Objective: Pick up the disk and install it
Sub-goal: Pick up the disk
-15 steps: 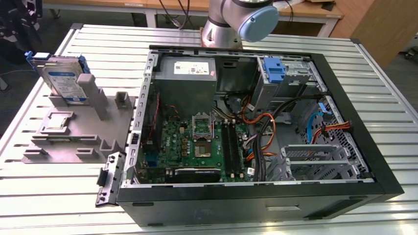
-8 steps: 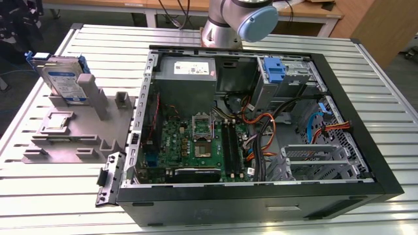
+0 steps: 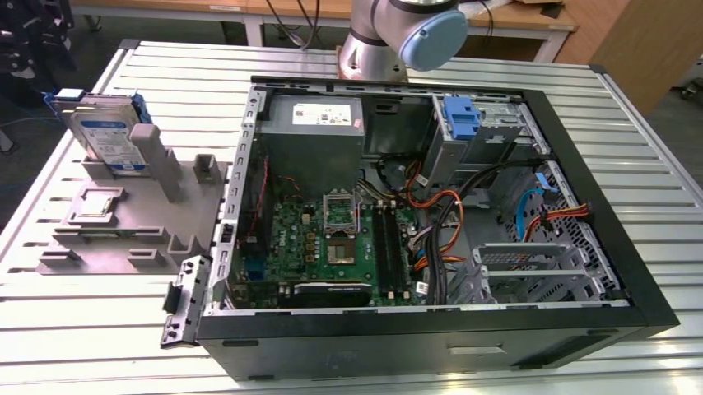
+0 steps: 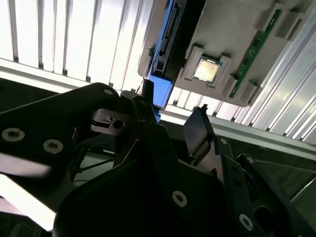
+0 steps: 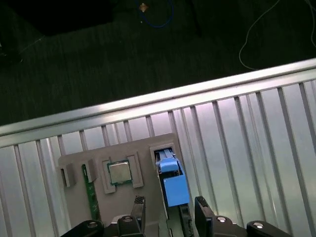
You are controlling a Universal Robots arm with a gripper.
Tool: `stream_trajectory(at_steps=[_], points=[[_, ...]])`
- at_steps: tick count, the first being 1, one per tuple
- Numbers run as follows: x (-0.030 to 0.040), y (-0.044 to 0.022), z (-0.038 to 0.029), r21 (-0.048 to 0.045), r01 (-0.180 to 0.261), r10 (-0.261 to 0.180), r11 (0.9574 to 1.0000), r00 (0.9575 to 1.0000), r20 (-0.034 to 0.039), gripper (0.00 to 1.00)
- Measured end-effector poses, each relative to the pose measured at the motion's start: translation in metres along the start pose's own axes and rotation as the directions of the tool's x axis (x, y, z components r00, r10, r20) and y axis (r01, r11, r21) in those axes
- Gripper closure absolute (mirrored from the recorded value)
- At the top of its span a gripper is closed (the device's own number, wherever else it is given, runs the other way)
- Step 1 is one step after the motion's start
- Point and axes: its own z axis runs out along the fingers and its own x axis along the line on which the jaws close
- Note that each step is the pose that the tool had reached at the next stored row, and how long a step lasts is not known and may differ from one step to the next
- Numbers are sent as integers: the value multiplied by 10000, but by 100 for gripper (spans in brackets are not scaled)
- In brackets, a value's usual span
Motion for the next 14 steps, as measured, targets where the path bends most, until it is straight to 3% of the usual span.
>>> stream_trajectory(at_steps=[7,14], points=[[1,50,52,1,210,-210,9998,9998,0,48],[-1,52,96,43,1117,-1117,9937,9937,-5,48]])
